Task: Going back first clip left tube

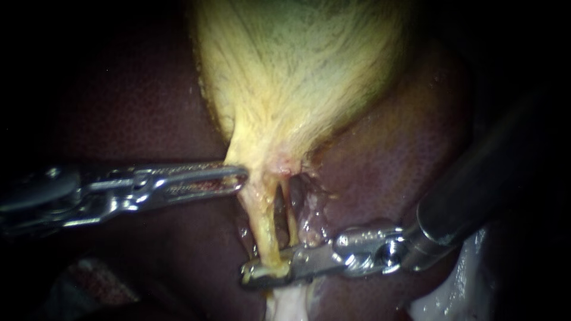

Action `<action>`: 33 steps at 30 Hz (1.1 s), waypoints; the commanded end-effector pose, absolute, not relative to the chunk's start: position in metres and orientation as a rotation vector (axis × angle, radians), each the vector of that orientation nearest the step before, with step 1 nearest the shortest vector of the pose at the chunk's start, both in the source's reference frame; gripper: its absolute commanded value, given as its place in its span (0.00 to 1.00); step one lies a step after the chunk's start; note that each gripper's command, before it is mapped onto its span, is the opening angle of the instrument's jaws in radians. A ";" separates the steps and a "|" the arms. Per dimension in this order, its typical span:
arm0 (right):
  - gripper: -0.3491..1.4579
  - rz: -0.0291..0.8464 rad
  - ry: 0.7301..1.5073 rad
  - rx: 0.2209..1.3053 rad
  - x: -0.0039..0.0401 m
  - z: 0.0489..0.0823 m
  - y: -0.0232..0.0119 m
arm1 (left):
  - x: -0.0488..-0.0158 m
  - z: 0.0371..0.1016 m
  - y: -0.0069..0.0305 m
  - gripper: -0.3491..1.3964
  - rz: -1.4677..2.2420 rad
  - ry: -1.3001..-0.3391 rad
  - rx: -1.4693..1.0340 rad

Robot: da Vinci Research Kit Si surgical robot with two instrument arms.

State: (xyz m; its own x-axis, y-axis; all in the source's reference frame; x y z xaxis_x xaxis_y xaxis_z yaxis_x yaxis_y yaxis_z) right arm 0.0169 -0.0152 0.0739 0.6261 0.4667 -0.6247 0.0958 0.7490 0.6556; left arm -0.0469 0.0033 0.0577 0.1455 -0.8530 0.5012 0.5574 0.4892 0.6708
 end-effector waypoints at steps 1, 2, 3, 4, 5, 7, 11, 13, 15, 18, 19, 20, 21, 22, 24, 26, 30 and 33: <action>0.00 0.234 0.885 0.712 0.0169 0.0739 -0.0152 | -0.0469 0.0576 0.0033 0.19 -1.048 -0.980 0.364; 0.00 0.234 0.885 0.712 0.0169 0.0739 -0.0153 | -0.0469 0.0576 0.0033 0.19 -1.048 -0.980 0.364; 0.00 0.234 0.885 0.712 0.0169 0.0739 -0.0153 | -0.0469 0.0576 0.0033 0.19 -1.048 -0.980 0.364; 0.00 0.234 0.885 0.712 0.0169 0.0739 -0.0153 | -0.0469 0.0576 0.0033 0.19 -1.048 -0.980 0.364; 0.00 0.234 0.885 0.712 0.0169 0.0739 -0.0153 | -0.0469 0.0576 0.0033 0.19 -1.048 -0.980 0.364; 0.00 0.234 0.885 0.712 0.0169 0.0739 -0.0152 | -0.0469 0.0576 0.0033 0.19 -1.048 -0.980 0.363; 0.09 0.242 0.880 0.713 0.0169 0.0740 -0.0149 | -0.0469 0.0576 0.0033 0.19 -1.048 -0.980 0.363; 0.29 0.192 0.906 0.662 0.0169 0.0740 -0.0145 | -0.0469 0.0576 0.0033 0.19 -1.048 -0.980 0.363; 0.43 0.151 0.934 0.600 0.0170 0.0740 -0.0141 | -0.0470 0.0576 0.0033 0.19 -1.048 -0.980 0.363; 0.50 0.109 0.979 0.508 0.0171 0.0740 -0.0132 | -0.0469 0.0576 0.0033 0.19 -1.048 -0.980 0.363; 0.51 0.105 0.993 0.458 0.0170 0.0739 -0.0127 | -0.0469 0.0576 0.0033 0.19 -1.048 -0.980 0.363; 0.52 0.104 0.999 0.424 0.0170 0.0737 -0.0122 | -0.0469 0.0576 0.0033 0.19 -1.048 -0.980 0.363; 0.52 0.088 1.007 0.399 0.0168 0.0735 -0.0116 | -0.0469 0.0576 0.0033 0.19 -1.048 -0.980 0.364; 0.52 0.083 1.008 0.388 0.0166 0.0733 -0.0111 | -0.0469 0.0576 0.0033 0.19 -1.048 -0.980 0.364; 0.52 0.084 1.006 0.370 0.0160 0.0728 -0.0103 | -0.0468 0.0576 0.0033 0.19 -1.048 -0.980 0.364; 0.52 0.080 1.004 0.351 0.0152 0.0721 -0.0094 | -0.0468 0.0576 0.0033 0.19 -1.048 -0.980 0.364; 0.52 0.093 0.996 0.330 0.0136 0.0712 -0.0086 | -0.0468 0.0576 0.0033 0.19 -1.048 -0.980 0.364; 0.52 0.107 0.990 0.319 0.0124 0.0707 -0.0087 | -0.0468 0.0576 0.0033 0.19 -1.047 -0.980 0.364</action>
State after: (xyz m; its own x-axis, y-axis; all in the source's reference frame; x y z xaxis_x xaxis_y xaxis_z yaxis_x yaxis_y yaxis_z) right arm 0.0120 -0.0088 0.0705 0.5496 0.2303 -0.8030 0.0556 0.9490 0.3102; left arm -0.0468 0.0033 0.0576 0.1459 -0.8531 0.5009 0.5571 0.4893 0.6710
